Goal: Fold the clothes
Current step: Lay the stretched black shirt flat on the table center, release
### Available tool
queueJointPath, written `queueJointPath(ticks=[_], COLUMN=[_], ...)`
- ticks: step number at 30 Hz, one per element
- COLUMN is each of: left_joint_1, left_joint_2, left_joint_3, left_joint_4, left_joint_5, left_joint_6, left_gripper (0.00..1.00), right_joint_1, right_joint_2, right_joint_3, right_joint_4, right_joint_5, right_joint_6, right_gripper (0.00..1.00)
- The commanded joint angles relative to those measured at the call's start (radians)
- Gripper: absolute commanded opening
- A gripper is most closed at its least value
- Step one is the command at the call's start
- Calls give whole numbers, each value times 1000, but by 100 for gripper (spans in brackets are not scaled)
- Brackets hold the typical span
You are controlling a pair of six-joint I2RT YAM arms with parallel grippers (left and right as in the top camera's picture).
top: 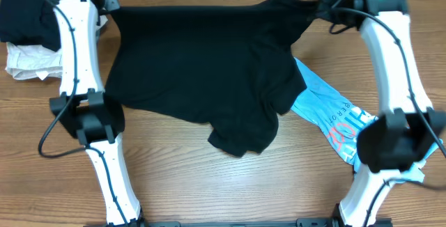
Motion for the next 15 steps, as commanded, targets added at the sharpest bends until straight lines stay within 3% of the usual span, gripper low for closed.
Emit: queueJointPath(ticks=[1,7,15], left_joint_1=[10,13,34], left_joint_2=[41,6,-41], left_joint_3=[6,9,8], left_joint_4=[52,26,-170], left_joint_5=[-19,-23,-23], left_joint_6=[6,85,84], left_gripper=[4,4,4], right_joint_1=[-11,-11,37], right_joint_2=[50,23,-50], right_joint_3=[3,11,11], right_joint_4=[42,-39,-293], right_joint_5=[-49,-154,-201], right_joint_6=[-11,-11,-60], right_gripper=[4,4,4])
